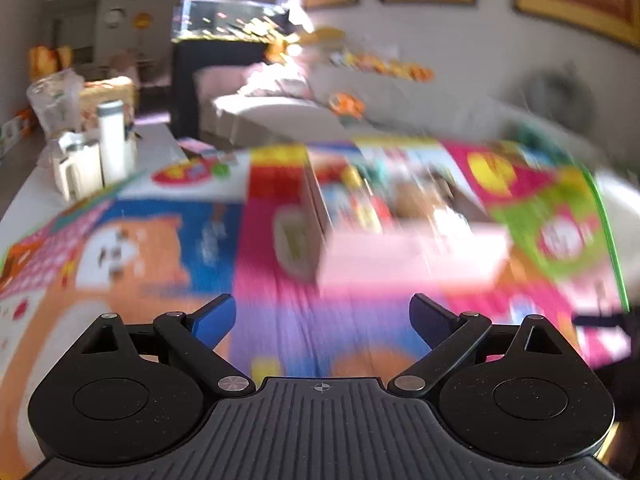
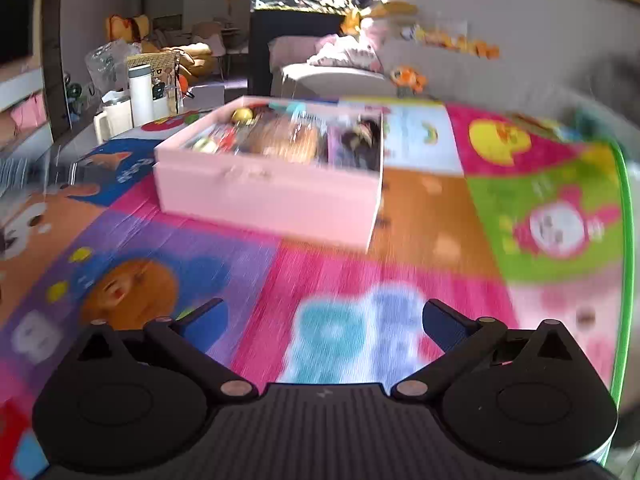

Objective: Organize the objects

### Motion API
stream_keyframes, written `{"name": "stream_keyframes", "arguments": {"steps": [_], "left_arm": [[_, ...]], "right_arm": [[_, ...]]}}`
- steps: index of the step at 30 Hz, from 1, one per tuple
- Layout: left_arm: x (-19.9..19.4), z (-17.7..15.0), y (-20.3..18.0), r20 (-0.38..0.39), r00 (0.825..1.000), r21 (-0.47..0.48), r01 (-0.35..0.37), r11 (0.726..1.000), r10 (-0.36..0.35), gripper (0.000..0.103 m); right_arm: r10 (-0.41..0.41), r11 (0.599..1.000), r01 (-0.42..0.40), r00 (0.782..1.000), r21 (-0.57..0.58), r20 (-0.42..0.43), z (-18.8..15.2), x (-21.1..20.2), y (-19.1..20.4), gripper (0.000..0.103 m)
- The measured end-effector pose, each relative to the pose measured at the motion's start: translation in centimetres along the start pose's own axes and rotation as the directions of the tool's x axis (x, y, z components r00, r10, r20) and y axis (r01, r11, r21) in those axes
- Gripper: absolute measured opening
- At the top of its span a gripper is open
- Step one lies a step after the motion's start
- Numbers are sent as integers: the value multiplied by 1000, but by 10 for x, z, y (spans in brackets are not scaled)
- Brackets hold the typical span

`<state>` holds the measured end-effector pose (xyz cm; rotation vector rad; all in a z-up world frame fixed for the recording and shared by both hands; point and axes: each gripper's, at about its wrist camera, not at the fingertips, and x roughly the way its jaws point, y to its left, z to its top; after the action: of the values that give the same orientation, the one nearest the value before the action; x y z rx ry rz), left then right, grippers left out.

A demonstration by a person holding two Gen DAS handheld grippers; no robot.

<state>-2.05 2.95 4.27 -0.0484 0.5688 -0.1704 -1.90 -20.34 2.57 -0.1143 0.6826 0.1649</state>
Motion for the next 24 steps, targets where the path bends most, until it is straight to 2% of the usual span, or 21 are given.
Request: {"name": "stream_keyframes", "arguments": {"steps": [4,6,8,10,14,17,19,24], "left_arm": [[-13,-38,-15,-53,997,24,-62,998,63,97],[-12,-47,-18,-77,993,26,-83,996,85,97],[-3,-49,-20,-109,987,40,-113,993,117,97],[3,-47,-24,-107,984,60,-136,989,142,98],[18,-40,-23,-113,980,27,-160,987,162,99],[24,-37,-26,-113,977,19,-177,984,178,100],[26,-37,-28,-112,977,15,-180,984,180,100],[30,-35,-31,-113,976,14,-186,982,187,101]], "right_arm": [[15,997,-9,997,81,-79,-23,-17,3,103],[-16,997,23,995,72,-97,-33,-20,8,103],[-52,996,60,992,66,-114,-37,-18,12,103],[-57,996,65,993,68,-106,-36,-14,12,103],[-16,995,28,992,95,-126,-22,4,2,103],[-36,993,47,995,110,-98,-14,17,-1,103],[-58,991,61,998,116,-31,-18,23,0,103],[-72,994,72,997,87,-8,-17,24,4,103]]}}
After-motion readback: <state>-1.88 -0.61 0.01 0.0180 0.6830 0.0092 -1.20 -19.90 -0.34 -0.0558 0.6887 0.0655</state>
